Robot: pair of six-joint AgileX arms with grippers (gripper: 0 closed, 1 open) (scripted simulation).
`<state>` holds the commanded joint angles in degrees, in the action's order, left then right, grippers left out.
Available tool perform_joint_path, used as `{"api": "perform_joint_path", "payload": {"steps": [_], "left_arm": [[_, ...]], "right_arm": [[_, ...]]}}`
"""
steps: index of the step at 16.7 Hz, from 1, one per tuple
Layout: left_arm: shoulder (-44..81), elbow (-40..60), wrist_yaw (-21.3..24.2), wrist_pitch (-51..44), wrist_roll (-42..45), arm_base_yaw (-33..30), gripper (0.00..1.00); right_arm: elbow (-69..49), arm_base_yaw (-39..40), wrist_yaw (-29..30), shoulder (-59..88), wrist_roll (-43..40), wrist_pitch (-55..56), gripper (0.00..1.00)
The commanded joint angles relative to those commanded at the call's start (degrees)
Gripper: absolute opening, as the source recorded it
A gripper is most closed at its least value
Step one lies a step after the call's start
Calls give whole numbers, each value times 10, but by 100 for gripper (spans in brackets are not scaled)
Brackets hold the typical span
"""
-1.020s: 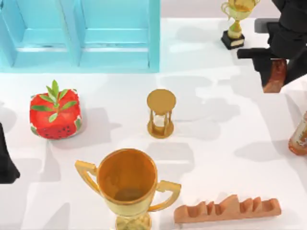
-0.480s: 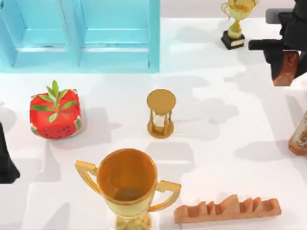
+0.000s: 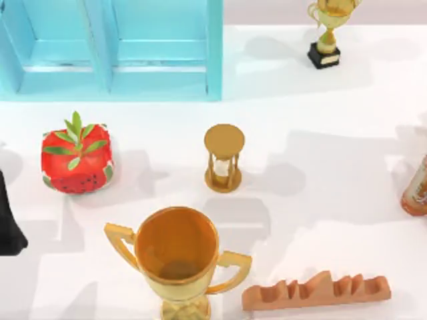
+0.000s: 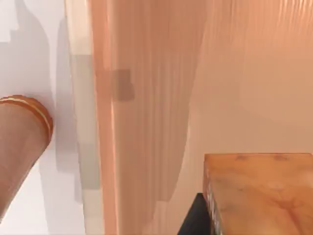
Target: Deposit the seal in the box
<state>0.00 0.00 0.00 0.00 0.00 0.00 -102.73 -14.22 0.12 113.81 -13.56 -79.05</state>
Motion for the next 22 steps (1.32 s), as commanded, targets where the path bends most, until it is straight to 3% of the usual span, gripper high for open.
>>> {"api": "perform_joint_path", "payload": {"steps": [5,12,18,22], "left_arm": [[0,0,0,0,0,0,100],[0,0,0,0,0,0,100],[0,0,0,0,0,0,100],[0,0,0,0,0,0,100]], "right_arm": [[81,-111,-1,-76,-109,7,0],[93,-113,0,-77,-112,16,0],[202,-113,-1,-71,-111,137,0],[217,-113,-1,-67,-111,152,0]]}}
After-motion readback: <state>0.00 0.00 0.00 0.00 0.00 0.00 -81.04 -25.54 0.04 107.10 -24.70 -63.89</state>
